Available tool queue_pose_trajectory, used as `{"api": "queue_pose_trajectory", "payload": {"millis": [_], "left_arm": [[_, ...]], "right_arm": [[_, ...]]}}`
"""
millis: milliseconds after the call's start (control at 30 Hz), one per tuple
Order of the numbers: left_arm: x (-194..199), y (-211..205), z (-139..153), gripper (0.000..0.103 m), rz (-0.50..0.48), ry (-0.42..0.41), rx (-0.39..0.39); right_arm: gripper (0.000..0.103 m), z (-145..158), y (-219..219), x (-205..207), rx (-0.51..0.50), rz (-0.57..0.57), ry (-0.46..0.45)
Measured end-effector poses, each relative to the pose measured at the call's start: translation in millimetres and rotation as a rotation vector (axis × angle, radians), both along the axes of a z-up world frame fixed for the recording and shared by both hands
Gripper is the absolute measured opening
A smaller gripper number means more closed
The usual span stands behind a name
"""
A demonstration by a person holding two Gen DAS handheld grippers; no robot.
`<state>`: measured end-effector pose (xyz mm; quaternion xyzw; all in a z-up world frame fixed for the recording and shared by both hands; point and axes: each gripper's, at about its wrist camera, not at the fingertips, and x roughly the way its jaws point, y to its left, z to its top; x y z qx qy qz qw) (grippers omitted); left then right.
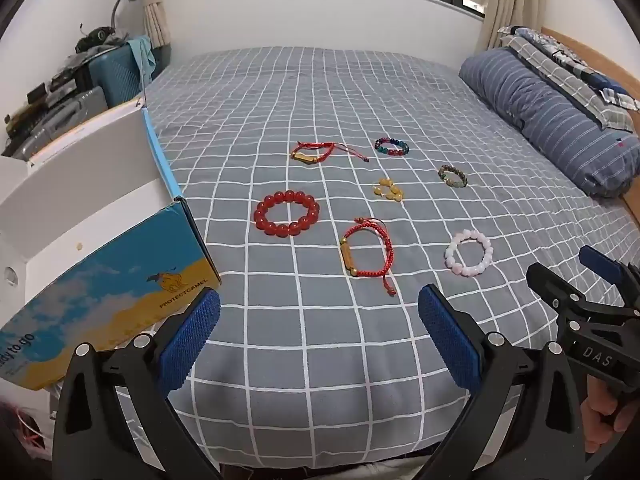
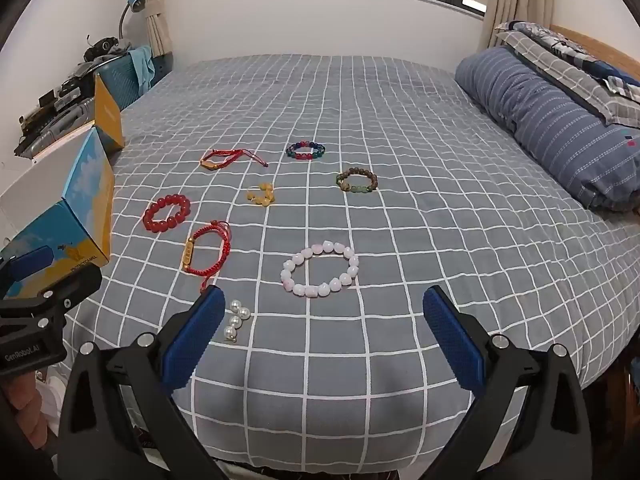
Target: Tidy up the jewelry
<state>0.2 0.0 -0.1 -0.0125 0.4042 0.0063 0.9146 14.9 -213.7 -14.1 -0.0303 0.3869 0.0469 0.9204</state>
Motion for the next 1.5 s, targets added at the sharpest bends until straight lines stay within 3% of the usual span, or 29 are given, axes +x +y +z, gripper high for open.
{"api": "queue_pose_trajectory", "payload": {"millis": [1500], "left_arm": [[7, -6, -1, 0.097, -0.010, 0.040, -0.010]], "right_arm": [[0.095, 4, 2, 10, 0.015, -0.008, 0.035]]}}
